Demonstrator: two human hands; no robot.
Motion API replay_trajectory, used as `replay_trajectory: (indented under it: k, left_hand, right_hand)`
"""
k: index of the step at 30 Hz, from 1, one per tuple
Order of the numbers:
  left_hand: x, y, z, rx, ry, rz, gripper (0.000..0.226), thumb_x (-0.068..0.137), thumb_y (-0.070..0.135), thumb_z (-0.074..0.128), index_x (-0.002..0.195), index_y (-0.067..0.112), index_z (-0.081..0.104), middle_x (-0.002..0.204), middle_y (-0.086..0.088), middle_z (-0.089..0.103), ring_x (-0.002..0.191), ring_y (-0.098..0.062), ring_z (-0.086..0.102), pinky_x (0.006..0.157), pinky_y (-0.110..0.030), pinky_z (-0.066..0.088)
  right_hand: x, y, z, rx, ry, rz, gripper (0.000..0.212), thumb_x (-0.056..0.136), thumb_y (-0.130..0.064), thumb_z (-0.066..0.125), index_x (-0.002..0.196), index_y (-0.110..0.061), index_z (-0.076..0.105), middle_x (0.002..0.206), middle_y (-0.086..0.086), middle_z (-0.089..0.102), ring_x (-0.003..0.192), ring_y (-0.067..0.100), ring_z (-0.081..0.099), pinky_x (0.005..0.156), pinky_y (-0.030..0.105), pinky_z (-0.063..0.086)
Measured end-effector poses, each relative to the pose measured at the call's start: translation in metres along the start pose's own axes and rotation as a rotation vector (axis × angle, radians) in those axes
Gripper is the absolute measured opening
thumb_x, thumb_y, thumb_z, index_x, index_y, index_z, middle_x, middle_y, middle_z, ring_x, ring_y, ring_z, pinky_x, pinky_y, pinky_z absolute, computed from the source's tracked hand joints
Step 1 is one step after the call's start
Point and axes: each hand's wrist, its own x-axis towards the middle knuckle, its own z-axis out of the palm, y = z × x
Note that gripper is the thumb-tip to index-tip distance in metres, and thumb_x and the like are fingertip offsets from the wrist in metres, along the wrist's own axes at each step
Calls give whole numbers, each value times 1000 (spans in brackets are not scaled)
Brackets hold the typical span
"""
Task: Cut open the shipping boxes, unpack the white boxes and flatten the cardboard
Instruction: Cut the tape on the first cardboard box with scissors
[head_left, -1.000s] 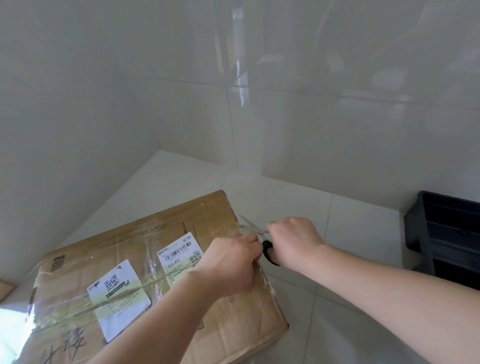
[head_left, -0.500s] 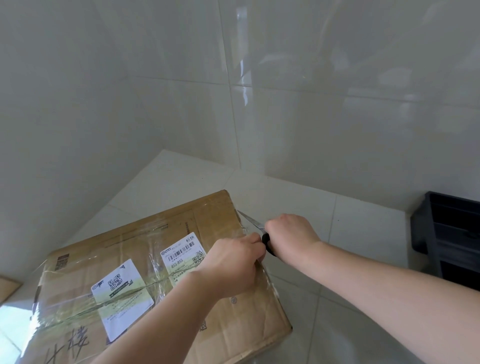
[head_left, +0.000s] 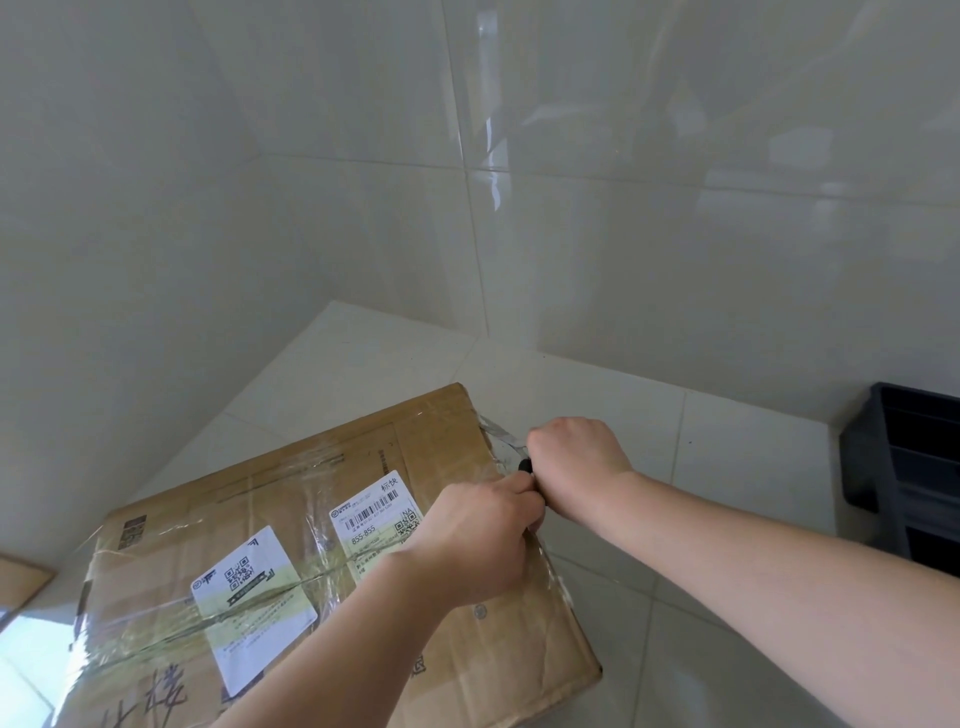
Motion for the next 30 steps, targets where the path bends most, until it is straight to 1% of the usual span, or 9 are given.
replay_trajectory:
  k: [4,8,10,15,20,23,25,28,30]
  left_hand:
    - [1,-2,0,-18,3,5,22,76,11,46,91,20,60,98,7,54,81,-19,51,59,-28,34]
    - [1,-4,0,-43,2,18,24,76,11,45,92,20,60,99,7,55,83,-19,53,60,-29,36]
    - [1,-6,0,-46,4,25,26,77,11,45,94,21,62,101,7,56,86,-19,54,63,-30,40]
    - [1,-7,-1,-55,0,34,28,80,11,44,98,21,63,105,8,57,90,-18,55,66,-31,40]
    - [1,-8,-4,-56,-17,32,30,82,10,43,101,21,63,109,9,57,92,-17,55,67,-30,40]
    - [0,-8,-5,-57,-28,42,31,81,9,43,102,21,63,109,9,57,91,-17,54,65,-29,39]
    - [-1,-9,-5,-62,-31,54,33,81,8,43,103,20,64,110,8,57,92,-17,55,65,-28,37]
    - [-3,-11,-5,-80,-23,70,34,82,8,44,106,20,65,112,9,58,95,-17,56,68,-30,42]
    - [-6,-13,-6,-96,-16,83,34,83,8,46,109,20,66,115,10,59,98,-17,57,70,-28,42]
  right_hand:
    - [8,-3,0,15,-24,17,15,84,-2,48,75,-13,49,88,11,60,70,26,44,62,29,33]
    - [11,0,1,23,-14,14,8,83,-8,52,83,-12,58,86,8,60,75,28,51,63,30,34]
    - [12,3,-2,36,1,23,4,82,-13,53,81,-15,57,82,6,57,80,28,57,63,29,33]
    - [16,5,-3,17,28,17,7,80,-19,53,75,-19,48,83,5,60,72,26,49,61,29,32]
    - [18,6,-1,-21,34,3,7,79,-20,52,74,-17,49,66,0,41,67,27,45,59,28,31]
    - [22,3,-2,-25,28,-6,5,80,-17,52,74,-17,51,63,-2,37,67,26,46,57,28,31]
    - [26,2,-2,-43,27,-16,10,81,-13,51,71,-15,50,62,-1,36,65,26,45,53,27,27]
    - [31,-1,-1,-74,27,-31,30,85,-9,48,59,-14,34,60,1,32,54,23,37,46,27,19]
    - [33,-1,0,-73,19,-35,34,86,-9,47,58,-14,29,60,2,32,54,23,35,45,27,19]
